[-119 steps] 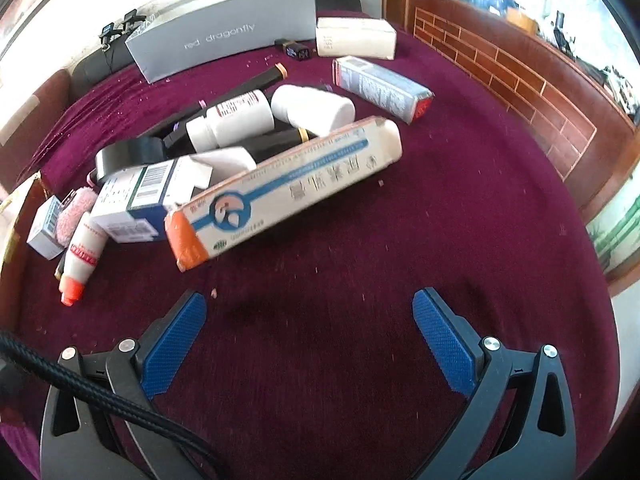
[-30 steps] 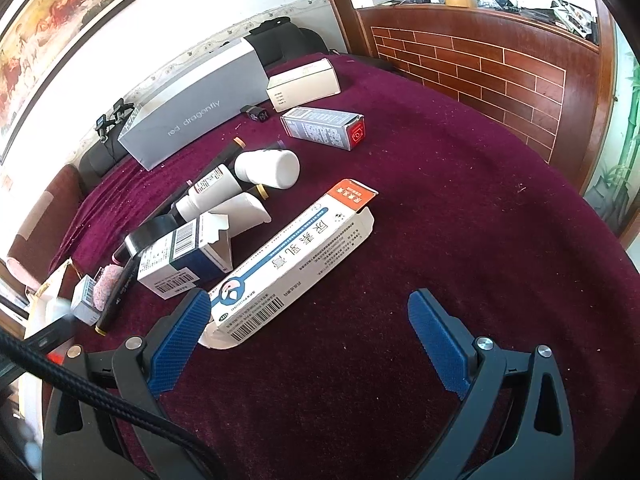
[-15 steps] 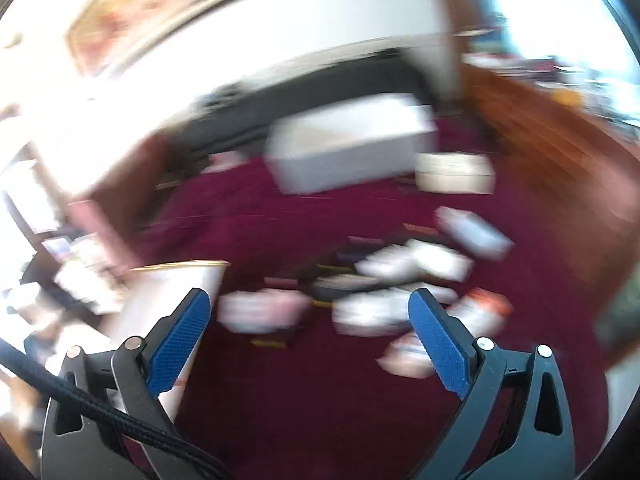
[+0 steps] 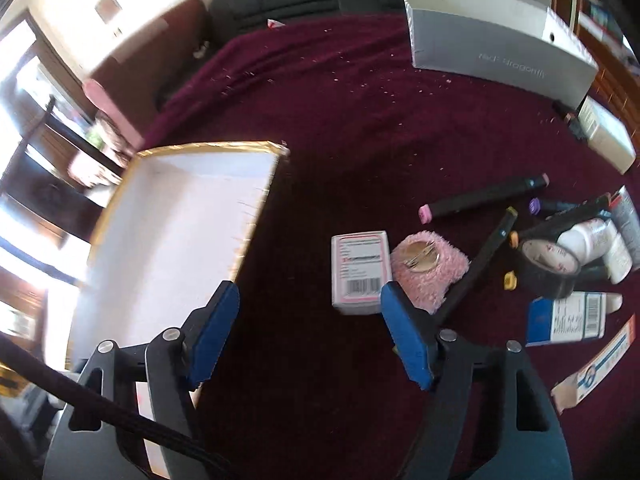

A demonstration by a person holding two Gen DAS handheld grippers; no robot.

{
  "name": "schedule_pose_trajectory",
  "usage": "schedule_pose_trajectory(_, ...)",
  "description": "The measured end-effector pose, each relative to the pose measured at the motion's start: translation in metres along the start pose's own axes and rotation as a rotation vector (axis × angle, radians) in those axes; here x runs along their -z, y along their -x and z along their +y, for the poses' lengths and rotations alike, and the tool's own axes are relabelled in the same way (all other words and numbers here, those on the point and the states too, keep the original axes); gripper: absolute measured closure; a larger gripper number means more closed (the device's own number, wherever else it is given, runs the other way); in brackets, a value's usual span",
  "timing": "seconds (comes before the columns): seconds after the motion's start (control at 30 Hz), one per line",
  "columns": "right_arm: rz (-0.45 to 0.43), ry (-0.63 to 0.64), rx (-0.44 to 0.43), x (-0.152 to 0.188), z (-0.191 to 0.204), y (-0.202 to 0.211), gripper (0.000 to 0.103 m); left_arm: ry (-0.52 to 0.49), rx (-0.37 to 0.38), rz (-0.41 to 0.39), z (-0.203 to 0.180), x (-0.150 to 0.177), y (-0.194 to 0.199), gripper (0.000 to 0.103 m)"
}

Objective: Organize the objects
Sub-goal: 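Carry the white bottle toward the gold-rimmed tray while the right gripper grasps the small barcode box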

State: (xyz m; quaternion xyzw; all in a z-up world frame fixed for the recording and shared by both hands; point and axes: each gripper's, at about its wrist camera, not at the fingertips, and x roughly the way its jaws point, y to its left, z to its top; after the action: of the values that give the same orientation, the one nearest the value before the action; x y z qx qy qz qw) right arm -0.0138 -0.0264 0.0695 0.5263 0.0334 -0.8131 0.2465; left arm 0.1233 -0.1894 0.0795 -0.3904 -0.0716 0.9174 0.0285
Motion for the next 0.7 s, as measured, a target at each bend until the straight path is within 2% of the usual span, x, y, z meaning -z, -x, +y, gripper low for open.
schedule_pose_trajectory(0.13,0.018,0.039,0.050,-0.007,0.002,-0.013,0.029,0.030,0.018,0.006,0.015,0.001,-0.004,0.080)
schedule_pose_trajectory(0.27,0.016,-0.027,-0.013,-0.018,-0.013,-0.015,0.029,0.051,0.016,0.003,0.030,0.001,-0.003,0.080)
schedule_pose_trajectory(0.4,0.035,-0.045,-0.011,-0.020,-0.023,-0.019,0.029,0.075,0.016,0.006,0.039,0.002,-0.004,0.080)
schedule_pose_trajectory(0.57,0.066,-0.030,-0.014,-0.018,-0.015,-0.030,0.049,0.069,0.022,0.012,0.036,0.003,-0.007,0.080)
schedule_pose_trajectory(0.7,0.078,0.024,0.087,-0.016,-0.004,-0.045,0.065,0.057,0.019,0.019,0.031,0.004,-0.007,0.080)
